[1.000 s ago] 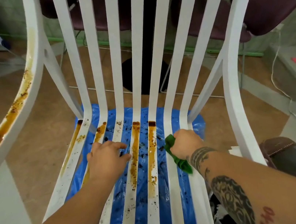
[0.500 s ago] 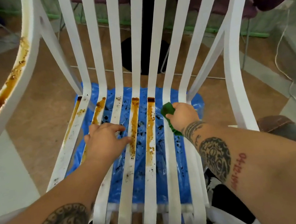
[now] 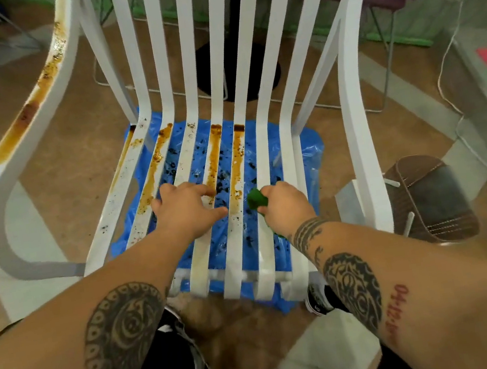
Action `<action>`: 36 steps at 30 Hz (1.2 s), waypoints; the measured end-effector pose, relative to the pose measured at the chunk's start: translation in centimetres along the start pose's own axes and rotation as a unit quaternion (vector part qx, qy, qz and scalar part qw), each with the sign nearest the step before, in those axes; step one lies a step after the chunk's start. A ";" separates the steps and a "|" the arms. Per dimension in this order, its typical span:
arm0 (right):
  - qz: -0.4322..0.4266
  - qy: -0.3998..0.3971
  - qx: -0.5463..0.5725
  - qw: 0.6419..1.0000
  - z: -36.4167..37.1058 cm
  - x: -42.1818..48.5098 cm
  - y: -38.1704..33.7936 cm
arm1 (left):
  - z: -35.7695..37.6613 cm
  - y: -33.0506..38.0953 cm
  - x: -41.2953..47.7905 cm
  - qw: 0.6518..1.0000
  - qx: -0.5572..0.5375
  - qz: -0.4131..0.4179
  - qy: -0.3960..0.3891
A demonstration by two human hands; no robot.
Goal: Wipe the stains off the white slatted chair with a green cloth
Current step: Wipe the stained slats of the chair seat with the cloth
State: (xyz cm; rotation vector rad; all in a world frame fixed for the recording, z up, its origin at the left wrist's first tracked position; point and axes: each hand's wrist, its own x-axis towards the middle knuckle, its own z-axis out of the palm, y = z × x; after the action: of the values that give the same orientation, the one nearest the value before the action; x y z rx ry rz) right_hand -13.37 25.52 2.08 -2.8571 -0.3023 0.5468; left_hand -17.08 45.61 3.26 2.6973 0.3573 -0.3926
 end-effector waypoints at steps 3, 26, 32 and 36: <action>-0.016 -0.006 -0.007 1.000 0.8 -2.7 -0.2 | 0.6 0.7 -2.1 1.000 0.017 0.008 -0.011; -0.046 -0.075 0.078 0.993 4.1 -13.9 0.3 | 2.5 0.6 -9.7 0.994 0.080 0.070 0.004; -0.018 -0.110 0.311 0.944 0.9 -14.9 -0.6 | -0.6 1.3 -10.6 0.980 -0.192 0.021 -0.048; 0.014 -0.087 0.605 0.791 -3.6 -14.5 -2.2 | -3.4 3.4 -11.9 0.842 -0.515 -0.049 -0.151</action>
State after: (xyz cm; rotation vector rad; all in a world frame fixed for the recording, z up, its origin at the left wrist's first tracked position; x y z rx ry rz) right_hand -25.56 23.51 10.80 -1.5565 0.0796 0.6667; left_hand -26.39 41.75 11.23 1.5378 0.4438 -0.4654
